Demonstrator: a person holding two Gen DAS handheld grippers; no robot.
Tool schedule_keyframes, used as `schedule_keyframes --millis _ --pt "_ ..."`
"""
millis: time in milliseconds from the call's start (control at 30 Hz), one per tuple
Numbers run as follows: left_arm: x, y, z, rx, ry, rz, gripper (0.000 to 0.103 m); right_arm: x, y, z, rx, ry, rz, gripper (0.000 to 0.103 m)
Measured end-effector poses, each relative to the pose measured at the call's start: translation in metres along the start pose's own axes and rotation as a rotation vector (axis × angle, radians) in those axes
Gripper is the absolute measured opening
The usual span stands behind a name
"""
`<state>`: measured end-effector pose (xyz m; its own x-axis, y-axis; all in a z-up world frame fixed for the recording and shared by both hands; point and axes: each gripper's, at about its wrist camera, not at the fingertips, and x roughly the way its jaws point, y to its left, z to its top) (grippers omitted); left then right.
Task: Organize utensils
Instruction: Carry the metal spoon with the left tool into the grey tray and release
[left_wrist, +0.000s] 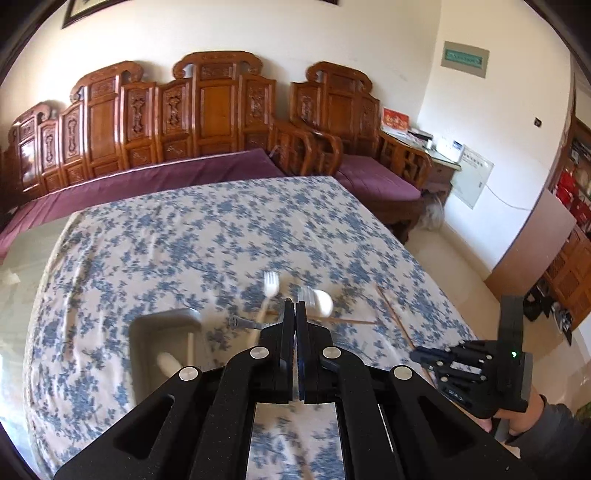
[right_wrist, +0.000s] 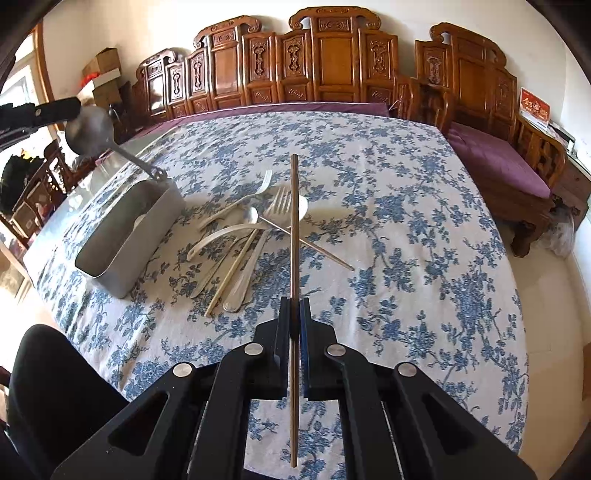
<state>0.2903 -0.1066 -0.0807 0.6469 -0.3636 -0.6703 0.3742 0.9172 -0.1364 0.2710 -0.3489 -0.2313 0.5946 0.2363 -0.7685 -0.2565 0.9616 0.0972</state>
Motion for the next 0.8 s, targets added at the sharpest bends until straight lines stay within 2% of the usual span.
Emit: schedule_keyframes --millis 233,400,533,800 --pt "0.009 0.051 -0.003 -0.026 0.006 0.046 0.0 0.01 0.026 0.01 -0.044 0.005 0.017 0.006" --pt "0.028 0.08 -0.019 -0.038 0.047 0.046 0.0 0.023 0.042 0.018 -0.067 0.019 0.04 0.006" --pt "0.045 0.093 -0.037 -0.038 0.084 0.046 0.0 0.034 0.052 0.024 -0.072 0.027 0.048 0.006" --pt "0.052 0.105 -0.066 -0.029 0.103 0.026 0.0 0.043 0.068 0.034 -0.091 0.026 0.061 0.006"
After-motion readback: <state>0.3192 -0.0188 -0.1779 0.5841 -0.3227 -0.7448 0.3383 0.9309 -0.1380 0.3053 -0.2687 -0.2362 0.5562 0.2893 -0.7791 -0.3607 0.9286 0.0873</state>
